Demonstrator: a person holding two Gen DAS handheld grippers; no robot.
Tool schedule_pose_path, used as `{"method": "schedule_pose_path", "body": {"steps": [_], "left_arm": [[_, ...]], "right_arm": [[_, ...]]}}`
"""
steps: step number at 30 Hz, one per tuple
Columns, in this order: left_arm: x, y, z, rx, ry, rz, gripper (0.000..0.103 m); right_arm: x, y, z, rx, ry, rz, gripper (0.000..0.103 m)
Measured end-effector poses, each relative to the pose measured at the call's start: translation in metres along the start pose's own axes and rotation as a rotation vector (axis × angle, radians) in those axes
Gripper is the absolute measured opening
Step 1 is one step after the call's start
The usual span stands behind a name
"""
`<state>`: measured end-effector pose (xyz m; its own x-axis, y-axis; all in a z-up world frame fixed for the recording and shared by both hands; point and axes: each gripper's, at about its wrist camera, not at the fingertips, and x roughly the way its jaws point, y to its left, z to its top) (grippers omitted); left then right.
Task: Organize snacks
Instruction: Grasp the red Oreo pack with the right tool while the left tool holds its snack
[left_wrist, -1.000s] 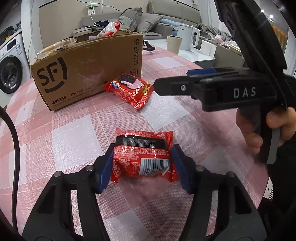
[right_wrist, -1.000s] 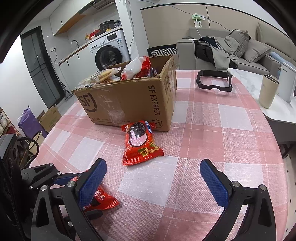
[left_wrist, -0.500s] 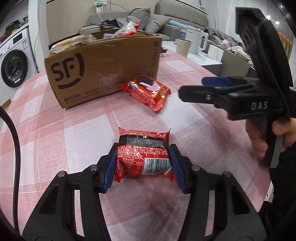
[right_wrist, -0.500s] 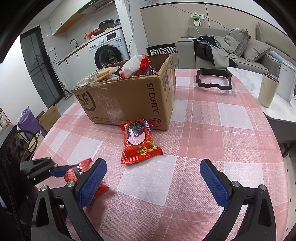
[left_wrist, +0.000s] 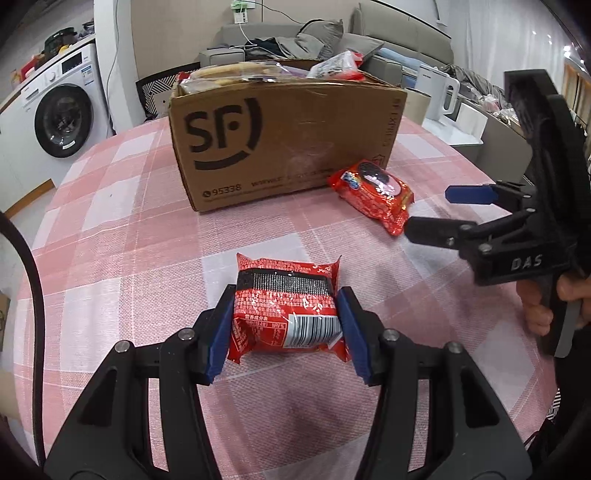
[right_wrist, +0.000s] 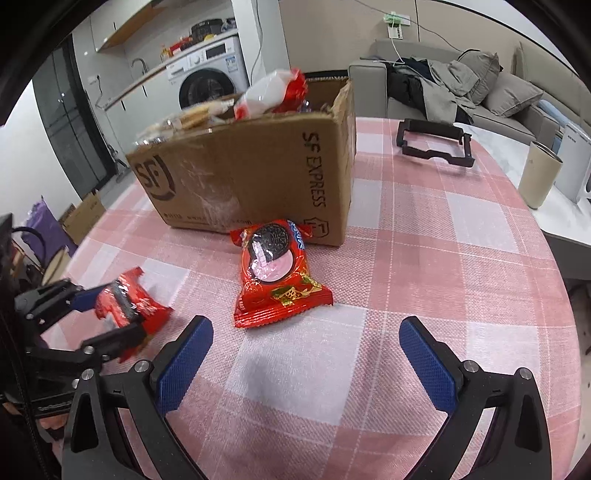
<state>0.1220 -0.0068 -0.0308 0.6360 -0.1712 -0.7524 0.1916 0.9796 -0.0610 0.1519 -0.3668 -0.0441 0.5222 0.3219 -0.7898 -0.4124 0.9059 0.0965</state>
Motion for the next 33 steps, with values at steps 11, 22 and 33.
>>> {"method": "schedule_pose_path", "body": {"steps": [11, 22, 33], "left_arm": [[0.007, 0.007, -0.002, -0.033, 0.019, -0.029, 0.053], [0.019, 0.002, -0.003, -0.007, 0.065, 0.019, 0.080], [0.028, 0.003, -0.004, -0.001, 0.096, 0.037, 0.103]], "right_arm": [[0.035, 0.015, 0.031, -0.052, 0.055, -0.027, 0.096], [0.047, 0.028, 0.037, -0.129, 0.070, -0.037, 0.077], [0.040, 0.029, 0.027, -0.162, 0.042, -0.021, 0.062]]}}
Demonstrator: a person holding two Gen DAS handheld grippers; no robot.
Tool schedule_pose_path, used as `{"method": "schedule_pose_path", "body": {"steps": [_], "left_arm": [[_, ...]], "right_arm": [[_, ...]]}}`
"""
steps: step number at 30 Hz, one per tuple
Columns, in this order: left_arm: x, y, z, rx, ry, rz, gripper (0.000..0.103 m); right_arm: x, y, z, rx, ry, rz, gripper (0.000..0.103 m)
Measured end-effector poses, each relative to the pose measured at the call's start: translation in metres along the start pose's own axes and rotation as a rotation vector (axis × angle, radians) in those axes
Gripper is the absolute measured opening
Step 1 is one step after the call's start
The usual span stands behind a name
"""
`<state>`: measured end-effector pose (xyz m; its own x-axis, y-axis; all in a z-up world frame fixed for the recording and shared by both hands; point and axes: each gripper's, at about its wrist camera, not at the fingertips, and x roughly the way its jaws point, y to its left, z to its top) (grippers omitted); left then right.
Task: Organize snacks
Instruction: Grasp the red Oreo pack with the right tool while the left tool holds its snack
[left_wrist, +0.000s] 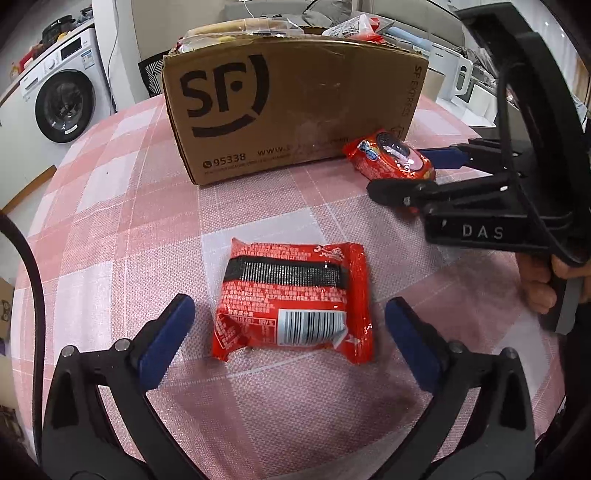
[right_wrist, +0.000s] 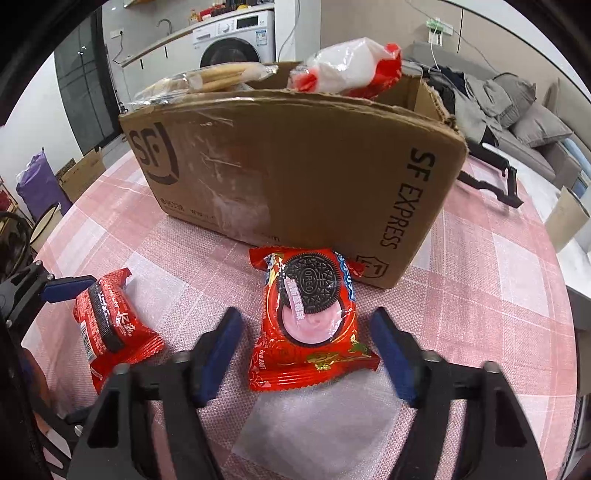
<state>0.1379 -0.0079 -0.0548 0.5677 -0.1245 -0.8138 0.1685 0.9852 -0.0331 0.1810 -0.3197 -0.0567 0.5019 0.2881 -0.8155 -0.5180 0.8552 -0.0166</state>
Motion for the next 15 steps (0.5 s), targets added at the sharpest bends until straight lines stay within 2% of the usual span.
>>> {"method": "schedule_pose_path", "body": {"steps": [1, 4, 15], "left_arm": [[0.000, 0.000, 0.000, 0.000, 0.000, 0.000, 0.103], [0.001, 0.000, 0.000, 0.000, 0.000, 0.000, 0.103], [0.001, 0.001, 0.000, 0.000, 0.000, -0.001, 0.103]], "right_arm": [[-0.002, 0.000, -0.001, -0.002, -0.007, 0.004, 0.052], [-0.008, 0.002, -0.004, 0.005, -0.011, 0.006, 0.046], [-0.058, -0.004, -0.041, 0.135, -0.106, 0.097, 0.046]]}}
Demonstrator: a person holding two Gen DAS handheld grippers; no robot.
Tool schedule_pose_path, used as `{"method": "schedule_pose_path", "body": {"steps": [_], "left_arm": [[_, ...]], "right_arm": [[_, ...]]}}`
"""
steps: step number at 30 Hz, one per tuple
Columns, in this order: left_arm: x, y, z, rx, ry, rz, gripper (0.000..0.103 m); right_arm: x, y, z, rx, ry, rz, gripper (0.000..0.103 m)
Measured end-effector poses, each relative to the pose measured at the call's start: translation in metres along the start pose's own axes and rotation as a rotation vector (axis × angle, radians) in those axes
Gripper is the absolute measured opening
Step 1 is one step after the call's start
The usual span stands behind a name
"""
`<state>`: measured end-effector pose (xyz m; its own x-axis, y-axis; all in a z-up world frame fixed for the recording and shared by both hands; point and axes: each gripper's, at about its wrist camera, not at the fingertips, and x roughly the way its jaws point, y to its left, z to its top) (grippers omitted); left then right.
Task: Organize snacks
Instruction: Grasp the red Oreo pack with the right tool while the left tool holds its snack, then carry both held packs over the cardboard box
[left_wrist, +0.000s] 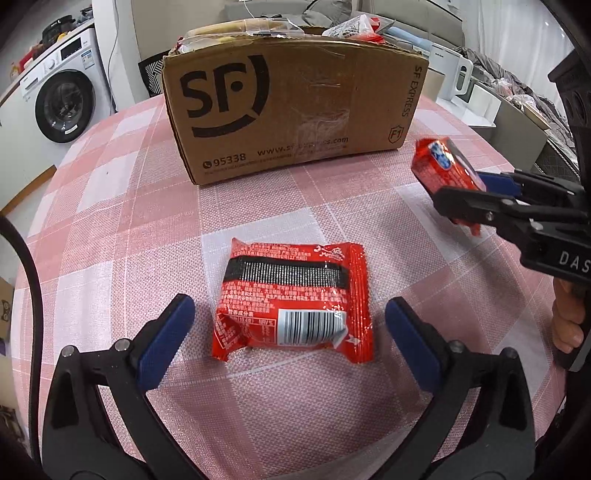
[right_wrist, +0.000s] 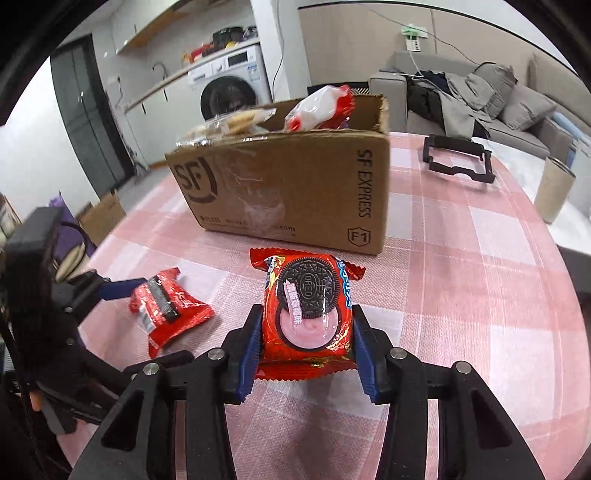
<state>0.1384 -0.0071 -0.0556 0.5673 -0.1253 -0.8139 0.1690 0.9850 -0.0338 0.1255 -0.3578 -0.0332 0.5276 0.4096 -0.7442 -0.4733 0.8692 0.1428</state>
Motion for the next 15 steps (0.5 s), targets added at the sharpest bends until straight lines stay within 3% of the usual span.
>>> {"method": "schedule_pose_path", "body": {"steps": [3, 4, 8, 11, 15], "left_arm": [[0.000, 0.000, 0.000, 0.007, 0.000, -0.002, 0.102], [-0.001, -0.001, 0.000, 0.014, -0.002, -0.012, 0.096], [-0.011, -0.008, -0.001, 0.053, -0.034, -0.052, 0.056], [-0.014, -0.008, 0.001, 0.044, -0.052, -0.079, 0.051], [-0.026, -0.010, 0.001, 0.027, -0.083, -0.090, 0.050]], "right_arm": [[-0.003, 0.000, -0.002, -0.001, 0.000, -0.002, 0.046], [-0.003, 0.000, -0.002, 0.001, 0.001, 0.002, 0.046], [-0.002, -0.003, -0.001, 0.001, 0.000, 0.008, 0.045], [-0.002, -0.005, 0.000, 0.006, -0.002, 0.009, 0.045], [-0.003, -0.006, 0.001, 0.009, -0.012, 0.011, 0.045]]}}
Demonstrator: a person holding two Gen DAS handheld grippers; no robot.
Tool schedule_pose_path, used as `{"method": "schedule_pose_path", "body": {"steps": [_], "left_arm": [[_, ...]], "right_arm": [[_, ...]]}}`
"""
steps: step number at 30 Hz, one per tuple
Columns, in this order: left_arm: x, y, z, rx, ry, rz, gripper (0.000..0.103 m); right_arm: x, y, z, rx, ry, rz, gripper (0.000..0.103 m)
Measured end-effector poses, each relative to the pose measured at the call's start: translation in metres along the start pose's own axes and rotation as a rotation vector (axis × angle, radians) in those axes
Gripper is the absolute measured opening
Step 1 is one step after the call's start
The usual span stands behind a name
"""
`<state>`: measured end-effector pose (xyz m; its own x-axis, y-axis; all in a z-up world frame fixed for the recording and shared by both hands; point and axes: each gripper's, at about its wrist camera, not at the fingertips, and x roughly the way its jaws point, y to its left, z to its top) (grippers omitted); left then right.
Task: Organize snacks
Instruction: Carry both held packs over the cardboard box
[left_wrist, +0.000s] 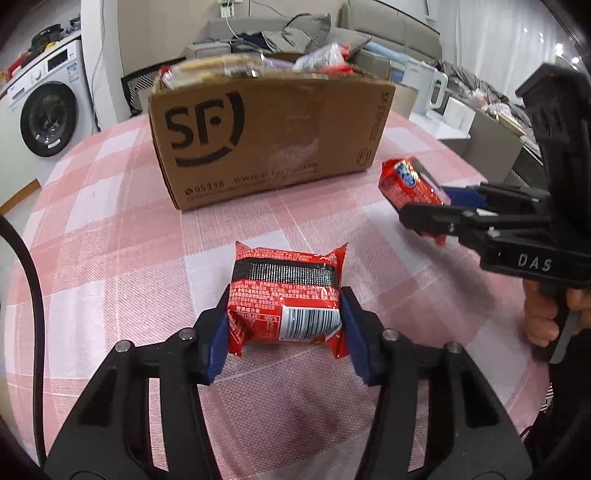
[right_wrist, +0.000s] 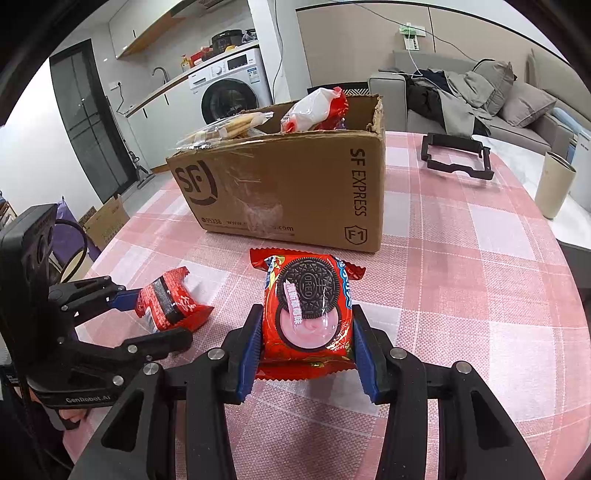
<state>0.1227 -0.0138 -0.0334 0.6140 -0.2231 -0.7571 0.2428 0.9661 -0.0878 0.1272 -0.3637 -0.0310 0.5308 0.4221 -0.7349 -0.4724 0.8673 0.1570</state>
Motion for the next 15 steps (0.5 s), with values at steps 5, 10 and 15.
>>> {"method": "schedule_pose_path", "body": {"steps": [5, 10, 15], "left_arm": [[-0.010, 0.002, 0.006, -0.017, -0.033, -0.001, 0.050], [-0.027, 0.002, 0.010, -0.040, -0.078, 0.006, 0.050], [-0.046, 0.003, 0.017, -0.053, -0.112, 0.013, 0.050]], "right_arm": [[-0.005, 0.002, 0.002, -0.004, -0.019, 0.009, 0.045], [-0.014, 0.005, 0.005, -0.009, -0.048, 0.023, 0.045], [-0.025, 0.007, 0.008, -0.009, -0.076, 0.028, 0.045]]}}
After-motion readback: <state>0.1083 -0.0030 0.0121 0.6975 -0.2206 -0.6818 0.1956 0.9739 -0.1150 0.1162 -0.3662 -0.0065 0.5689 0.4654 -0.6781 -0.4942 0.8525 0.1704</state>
